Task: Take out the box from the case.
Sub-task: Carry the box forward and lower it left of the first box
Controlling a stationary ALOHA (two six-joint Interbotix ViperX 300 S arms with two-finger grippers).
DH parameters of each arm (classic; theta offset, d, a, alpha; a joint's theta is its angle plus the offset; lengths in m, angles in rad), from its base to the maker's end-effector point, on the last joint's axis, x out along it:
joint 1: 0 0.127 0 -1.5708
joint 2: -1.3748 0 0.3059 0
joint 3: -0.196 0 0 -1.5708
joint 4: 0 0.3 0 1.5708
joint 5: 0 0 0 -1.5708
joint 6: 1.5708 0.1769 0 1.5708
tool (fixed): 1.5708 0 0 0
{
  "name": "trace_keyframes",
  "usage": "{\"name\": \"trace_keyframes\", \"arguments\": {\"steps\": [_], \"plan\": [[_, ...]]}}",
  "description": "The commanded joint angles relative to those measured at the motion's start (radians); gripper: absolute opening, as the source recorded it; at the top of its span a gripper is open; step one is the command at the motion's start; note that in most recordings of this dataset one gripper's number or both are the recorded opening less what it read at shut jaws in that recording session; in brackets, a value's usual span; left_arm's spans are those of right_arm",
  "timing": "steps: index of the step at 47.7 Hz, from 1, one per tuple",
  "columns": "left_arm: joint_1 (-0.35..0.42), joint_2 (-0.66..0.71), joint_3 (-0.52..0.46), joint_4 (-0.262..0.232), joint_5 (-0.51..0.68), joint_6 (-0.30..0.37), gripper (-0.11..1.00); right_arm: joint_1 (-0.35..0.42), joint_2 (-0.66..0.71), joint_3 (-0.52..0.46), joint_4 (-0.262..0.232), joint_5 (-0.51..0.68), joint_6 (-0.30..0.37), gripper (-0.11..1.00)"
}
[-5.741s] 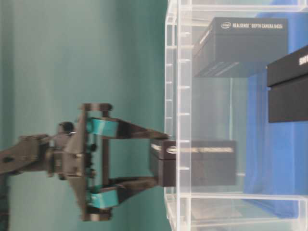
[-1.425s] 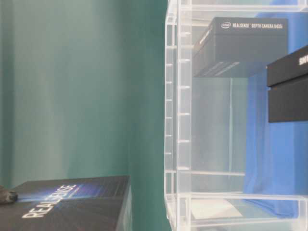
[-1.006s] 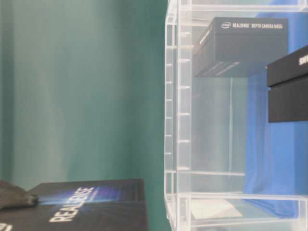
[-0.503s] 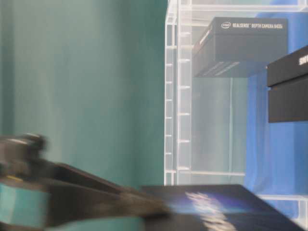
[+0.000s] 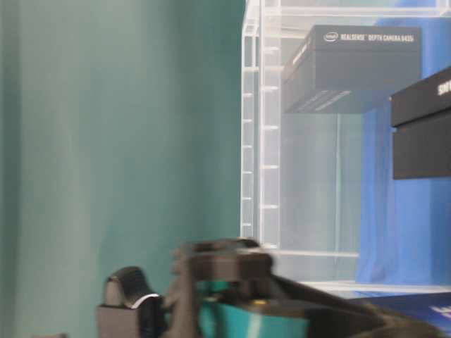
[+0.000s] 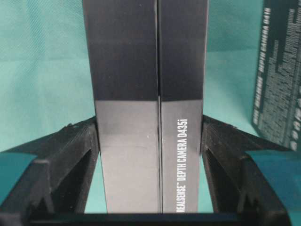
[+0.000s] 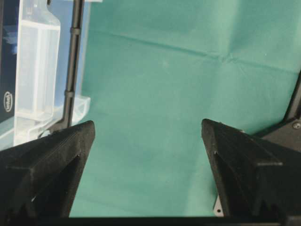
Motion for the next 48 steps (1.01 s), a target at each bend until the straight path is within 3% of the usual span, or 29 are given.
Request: {"name": "trace_keyframes", "arguments": {"steps": [1,14,48], "plan": [[0.000,0.000,-0.002,0.006,-0.023,-0.002,0.60,0.002,0.003,-0.011,-0.002,0.000,0.002,0.91],[0.021,-0.003,0.014,0.023,-0.026,0.000,0.60,0.002,0.003,-0.011,0.000,0.000,0.003,0.91],[0.032,-0.006,0.002,0.009,-0.077,0.009,0.61,0.002,0.002,-0.011,0.002,0.000,0.003,0.91]]}}
